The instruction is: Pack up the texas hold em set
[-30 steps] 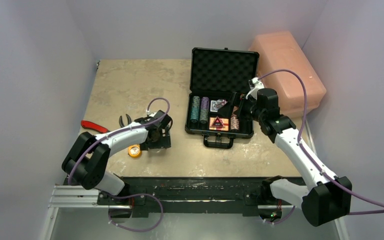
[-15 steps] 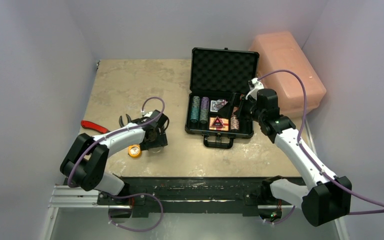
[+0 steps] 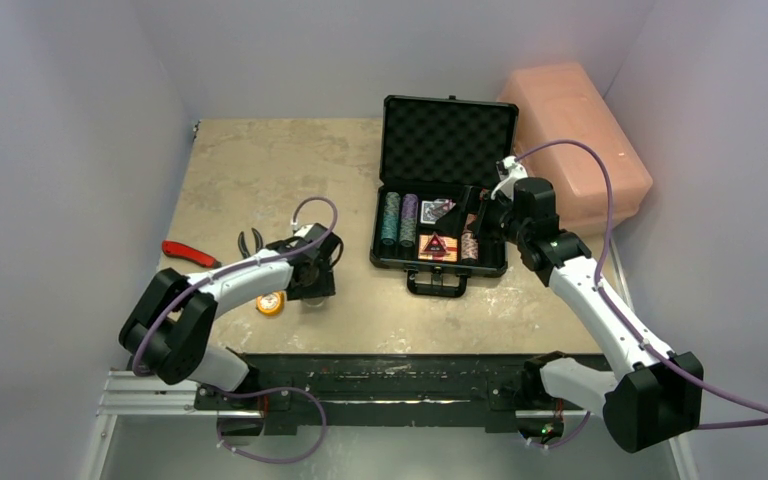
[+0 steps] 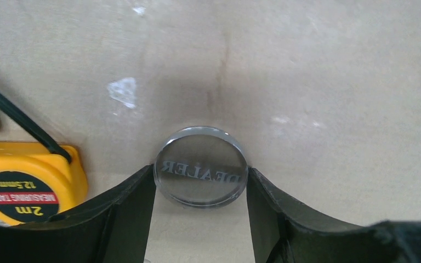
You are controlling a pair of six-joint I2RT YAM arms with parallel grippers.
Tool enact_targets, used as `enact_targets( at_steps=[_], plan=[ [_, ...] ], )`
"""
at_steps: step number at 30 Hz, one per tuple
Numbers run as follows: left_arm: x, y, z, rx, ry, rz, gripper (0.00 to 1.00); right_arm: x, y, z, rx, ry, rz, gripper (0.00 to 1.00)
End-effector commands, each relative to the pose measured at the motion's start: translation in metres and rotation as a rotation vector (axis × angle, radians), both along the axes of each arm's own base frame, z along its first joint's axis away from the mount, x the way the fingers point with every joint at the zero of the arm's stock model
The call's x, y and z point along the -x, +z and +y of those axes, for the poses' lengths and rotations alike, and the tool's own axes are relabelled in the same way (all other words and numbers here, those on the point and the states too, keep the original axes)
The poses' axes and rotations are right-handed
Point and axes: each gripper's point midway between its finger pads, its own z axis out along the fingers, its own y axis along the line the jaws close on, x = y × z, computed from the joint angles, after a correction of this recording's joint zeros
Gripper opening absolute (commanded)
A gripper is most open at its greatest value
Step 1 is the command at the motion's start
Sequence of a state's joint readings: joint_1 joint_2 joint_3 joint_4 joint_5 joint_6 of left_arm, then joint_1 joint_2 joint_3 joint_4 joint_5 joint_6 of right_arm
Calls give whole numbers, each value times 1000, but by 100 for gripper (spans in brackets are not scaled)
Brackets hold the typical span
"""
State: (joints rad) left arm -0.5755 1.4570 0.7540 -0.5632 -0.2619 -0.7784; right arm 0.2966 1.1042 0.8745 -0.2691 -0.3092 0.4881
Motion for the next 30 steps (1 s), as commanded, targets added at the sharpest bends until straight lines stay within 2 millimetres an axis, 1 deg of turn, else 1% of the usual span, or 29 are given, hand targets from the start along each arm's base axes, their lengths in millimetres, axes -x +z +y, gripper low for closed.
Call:
enact_targets(
  at_steps=[1,5,7,8,14,15,18,20,23,24,25,27,28,30],
  plan=[
    [-12,30,-33,15,-177,-100,23,3,12,7,-24,40,-48,99],
    [-16,59,-46,-9,-282,-141,13,6,13,7,-30,48,-41,99],
    [-18,77,-54,3,-334,-159,3,8,13,8,-32,57,-32,99],
    [-19,88,-57,7,-365,-172,0,10,12,9,-35,64,-26,99],
    [-24,152,-66,5,-559,-249,0,23,9,19,-75,135,-4,99],
    [-27,167,-67,-4,-606,-277,0,24,9,21,-83,148,1,99],
    [-37,200,-72,-22,-705,-369,0,27,14,28,-125,177,9,99],
    [-50,210,-70,-101,-786,-439,0,29,18,33,-163,194,12,99],
    [-70,220,-63,-205,-787,-508,0,32,20,39,-210,216,18,99],
    [-73,223,-65,-205,-794,-526,0,32,21,40,-220,222,21,99],
    [-73,225,-70,-185,-818,-539,0,33,20,42,-227,231,30,99],
    [-59,230,-90,-66,-941,-568,0,35,21,46,-243,253,38,99],
    [-55,232,-96,-27,-986,-595,0,36,24,48,-250,267,37,99],
    [-44,246,-109,52,-1069,-656,0,37,32,53,-263,298,31,99]
  ],
)
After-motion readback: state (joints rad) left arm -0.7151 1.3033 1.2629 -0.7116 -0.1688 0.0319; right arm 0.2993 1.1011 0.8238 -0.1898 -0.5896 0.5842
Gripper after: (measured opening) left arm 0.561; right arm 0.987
